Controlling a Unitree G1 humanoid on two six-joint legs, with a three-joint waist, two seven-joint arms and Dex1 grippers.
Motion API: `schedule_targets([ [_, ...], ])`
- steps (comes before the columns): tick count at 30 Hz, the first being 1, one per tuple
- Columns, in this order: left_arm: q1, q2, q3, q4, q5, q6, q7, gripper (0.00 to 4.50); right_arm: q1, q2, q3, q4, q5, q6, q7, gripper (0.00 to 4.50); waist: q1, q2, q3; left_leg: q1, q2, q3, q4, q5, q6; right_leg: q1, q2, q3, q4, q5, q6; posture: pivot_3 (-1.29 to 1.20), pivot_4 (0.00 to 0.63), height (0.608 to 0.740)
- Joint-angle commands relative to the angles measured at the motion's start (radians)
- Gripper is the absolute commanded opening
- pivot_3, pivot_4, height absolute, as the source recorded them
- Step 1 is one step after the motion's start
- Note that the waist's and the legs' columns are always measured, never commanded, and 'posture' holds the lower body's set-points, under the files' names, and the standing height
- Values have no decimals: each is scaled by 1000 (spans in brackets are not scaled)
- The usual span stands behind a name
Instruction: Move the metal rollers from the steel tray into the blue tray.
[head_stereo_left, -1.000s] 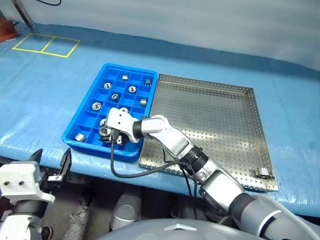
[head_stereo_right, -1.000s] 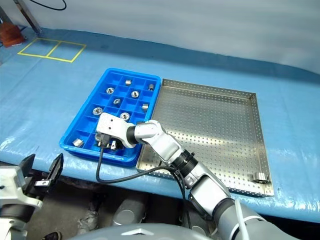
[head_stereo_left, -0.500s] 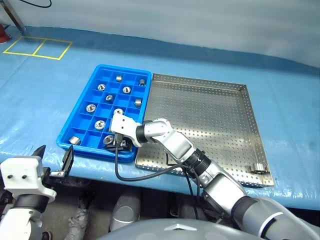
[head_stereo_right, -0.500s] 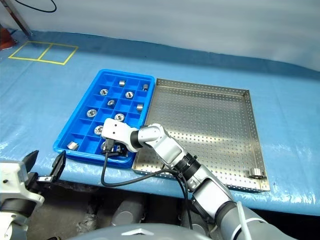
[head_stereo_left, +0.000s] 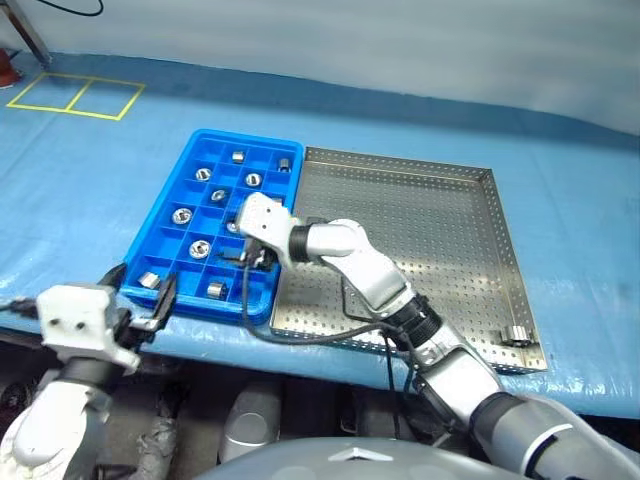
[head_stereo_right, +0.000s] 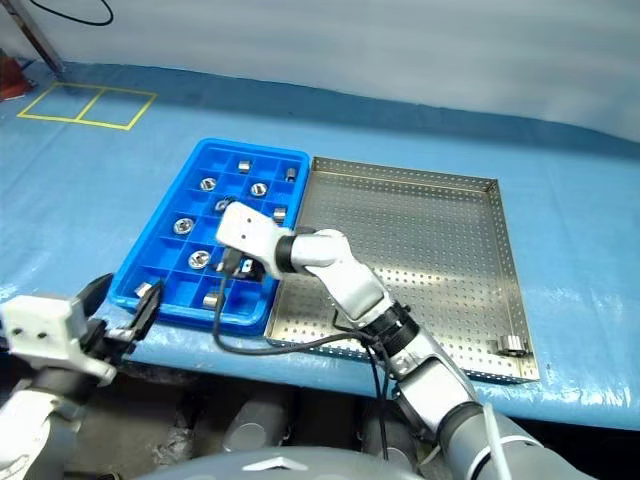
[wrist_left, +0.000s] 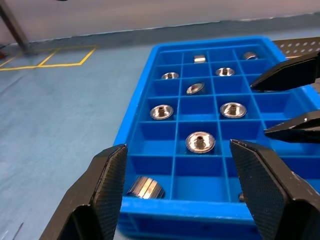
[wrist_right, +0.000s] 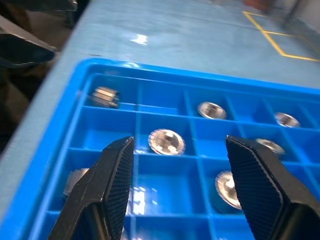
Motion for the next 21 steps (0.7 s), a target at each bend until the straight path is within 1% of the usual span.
schedule_targets([
  [1,-148,27,-120,61,-4,33,-21,3589,53,-94,-124,-137,-25,78,-72,3089,-4,0,0,0,-1,0,0,0,0,0,0,0,0,1,-1,153,150,740],
  [3,-253,30,-174,117,-11,45,-38,3589,102,-166,-172,-210,-41,132,-96,3089,-23,2,0,0,-1,0,0,1,0,1,-1,0,0,3,-2,89,150,740],
  [5,-343,33,-231,171,-9,53,-63,3589,155,-236,-212,-281,-48,181,-103,3089,-53,2,0,-1,-2,0,0,1,-1,1,-1,0,0,3,-2,56,150,740],
  [7,-426,36,-284,234,-6,57,-96,3589,215,-304,-258,-343,-56,227,-108,3089,-86,3,0,0,-2,2,-1,2,-3,0,-1,0,0,5,1,-36,150,740],
  [10,-513,37,-345,308,1,53,-136,3589,296,-391,-313,-417,-69,289,-122,3089,-138,4,0,-1,-1,5,-1,1,0,-1,-2,1,-1,5,2,-107,150,740],
  [11,-533,36,-360,328,1,50,-150,3589,324,-416,-332,-444,-69,311,-124,3089,-156,4,0,-1,0,7,-1,-1,3,-2,-2,3,-1,5,2,-132,150,740],
  [14,-574,35,-397,372,4,40,-181,3589,399,-480,-385,-522,-74,365,-131,3089,-192,4,0,-1,2,10,-2,-4,7,-3,-2,6,-1,6,3,-177,150,740],
  [19,-603,25,-430,419,6,25,-212,3589,493,-598,-436,-604,-109,408,-137,3089,-226,4,0,0,3,15,1,-5,9,-3,-1,11,-1,7,7,-229,150,740],
  [21,-608,20,-439,433,10,18,-220,3589,533,-683,-435,-630,-133,386,-106,3089,-233,4,0,1,3,18,3,-5,11,-3,-1,15,-1,8,10,-240,150,740],
])
